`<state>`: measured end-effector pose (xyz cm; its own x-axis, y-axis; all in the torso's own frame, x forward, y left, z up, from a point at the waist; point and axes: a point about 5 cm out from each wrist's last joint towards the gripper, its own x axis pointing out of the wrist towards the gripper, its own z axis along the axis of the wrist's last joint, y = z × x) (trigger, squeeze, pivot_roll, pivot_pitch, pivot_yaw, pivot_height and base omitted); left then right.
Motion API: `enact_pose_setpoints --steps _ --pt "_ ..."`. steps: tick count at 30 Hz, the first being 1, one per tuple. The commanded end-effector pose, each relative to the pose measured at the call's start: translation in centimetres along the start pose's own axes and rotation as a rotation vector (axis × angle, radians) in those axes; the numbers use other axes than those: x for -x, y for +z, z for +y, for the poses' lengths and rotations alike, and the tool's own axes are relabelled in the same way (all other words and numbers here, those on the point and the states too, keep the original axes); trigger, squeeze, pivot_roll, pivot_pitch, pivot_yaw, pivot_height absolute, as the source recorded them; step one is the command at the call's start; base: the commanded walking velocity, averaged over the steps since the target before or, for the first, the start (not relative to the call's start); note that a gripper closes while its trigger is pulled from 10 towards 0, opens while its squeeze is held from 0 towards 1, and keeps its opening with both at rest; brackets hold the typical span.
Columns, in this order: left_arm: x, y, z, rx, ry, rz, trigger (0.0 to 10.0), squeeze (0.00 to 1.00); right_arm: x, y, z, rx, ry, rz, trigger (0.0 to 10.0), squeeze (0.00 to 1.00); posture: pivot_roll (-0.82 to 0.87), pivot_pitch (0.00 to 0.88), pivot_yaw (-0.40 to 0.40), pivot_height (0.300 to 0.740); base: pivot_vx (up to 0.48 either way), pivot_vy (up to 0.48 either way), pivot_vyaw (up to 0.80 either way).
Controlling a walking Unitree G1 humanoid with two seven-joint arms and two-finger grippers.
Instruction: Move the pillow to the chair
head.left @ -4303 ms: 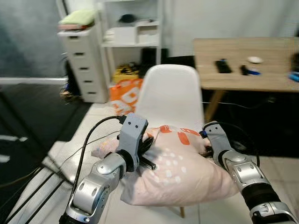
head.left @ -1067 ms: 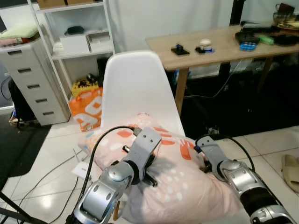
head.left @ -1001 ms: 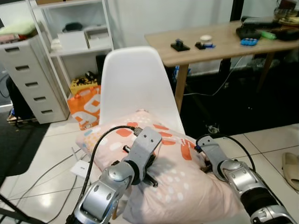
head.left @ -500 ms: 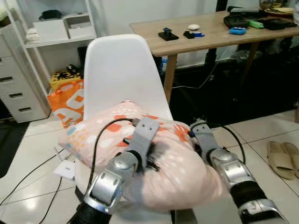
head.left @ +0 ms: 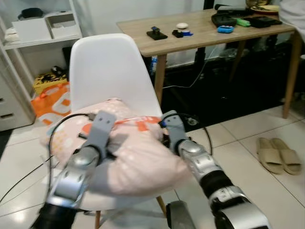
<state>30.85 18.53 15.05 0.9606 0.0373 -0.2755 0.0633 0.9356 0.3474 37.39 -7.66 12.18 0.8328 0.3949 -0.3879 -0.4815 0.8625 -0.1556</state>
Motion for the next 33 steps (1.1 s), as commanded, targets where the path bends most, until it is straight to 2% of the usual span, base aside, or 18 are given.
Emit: enact_pose_setpoints --steps 1,3,5,6,7,8,9,17,20,24,30,31,32,33 --pt "0.4 -0.4 2.8 -0.040 0.126 0.006 10.0 0.00 -0.5 1.1 1.9 0.022 0.076 -0.040 10.0 0.00 -0.16 0.079 0.032 0.523 0.000 0.000 0.00" --pt "0.8 -1.4 4.0 -0.083 0.166 0.029 10.0 0.00 -0.8 1.0 2.7 0.029 0.105 -0.029 10.0 0.00 -0.15 0.079 0.030 0.523 0.000 0.000 0.00" --pt "1.0 -1.7 4.2 -0.092 0.167 0.040 10.0 0.00 -0.9 1.0 3.0 0.030 0.126 -0.026 10.0 0.00 -0.15 0.079 0.026 0.523 0.000 0.000 0.00" --pt "1.2 -2.1 4.3 -0.091 0.155 0.054 10.0 0.52 -0.9 1.0 3.2 0.035 0.140 -0.023 10.0 0.19 -0.15 0.080 0.024 0.523 0.000 0.000 0.00" --pt "1.2 -2.1 4.3 -0.091 0.155 0.054 10.0 0.52 -0.9 1.0 3.2 0.035 0.140 -0.023 10.0 0.19 -0.15 0.080 0.024 0.523 0.000 0.000 0.00" --pt "1.4 -2.3 4.3 -0.093 0.144 0.066 10.0 0.66 -1.0 0.9 3.3 0.039 0.150 -0.019 10.0 0.66 -0.15 0.079 0.024 0.523 0.000 0.000 0.00" --pt "1.6 -2.6 4.4 -0.103 0.143 0.077 10.0 1.00 -1.0 0.9 3.4 0.042 0.159 -0.017 10.0 1.00 -0.15 0.079 0.024 0.523 0.000 0.000 0.00" --pt "2.2 -3.0 4.8 -0.158 0.128 0.114 10.0 1.00 -1.0 0.6 3.1 0.030 0.164 -0.007 10.0 1.00 -0.15 0.077 0.026 0.523 0.000 0.000 0.00" --pt "2.7 -2.9 5.5 -0.177 0.103 0.140 10.0 1.00 -1.0 0.4 2.6 0.012 0.162 0.003 10.0 1.00 -0.15 0.073 0.028 0.523 0.000 0.000 0.00" --pt "4.1 -1.0 6.1 -0.171 -0.042 0.183 10.0 1.00 -0.8 -0.2 1.8 0.004 0.166 0.020 10.0 1.00 -0.15 0.070 0.026 0.523 0.000 0.000 0.00" --pt "5.1 -0.3 6.0 -0.201 -0.164 0.181 10.0 1.00 -0.6 -0.4 1.1 -0.017 0.150 0.027 10.0 1.00 -0.15 0.074 0.029 0.523 0.000 0.000 0.00" --pt "6.1 -0.4 5.6 -0.267 -0.281 0.176 10.0 1.00 -0.5 -0.6 0.6 -0.030 0.140 0.034 10.0 1.00 -0.16 0.077 0.030 0.523 0.000 0.000 0.00" --pt "6.1 -0.4 5.6 -0.267 -0.281 0.176 10.0 1.00 -0.5 -0.6 0.6 -0.030 0.140 0.034 10.0 1.00 -0.16 0.077 0.030 0.523 0.000 0.000 0.00" --pt "7.2 -0.6 5.3 -0.322 -0.384 0.182 10.0 1.00 -0.4 -0.7 0.1 -0.041 0.129 0.039 10.0 1.00 -0.16 0.078 0.030 0.523 0.000 0.000 0.00"
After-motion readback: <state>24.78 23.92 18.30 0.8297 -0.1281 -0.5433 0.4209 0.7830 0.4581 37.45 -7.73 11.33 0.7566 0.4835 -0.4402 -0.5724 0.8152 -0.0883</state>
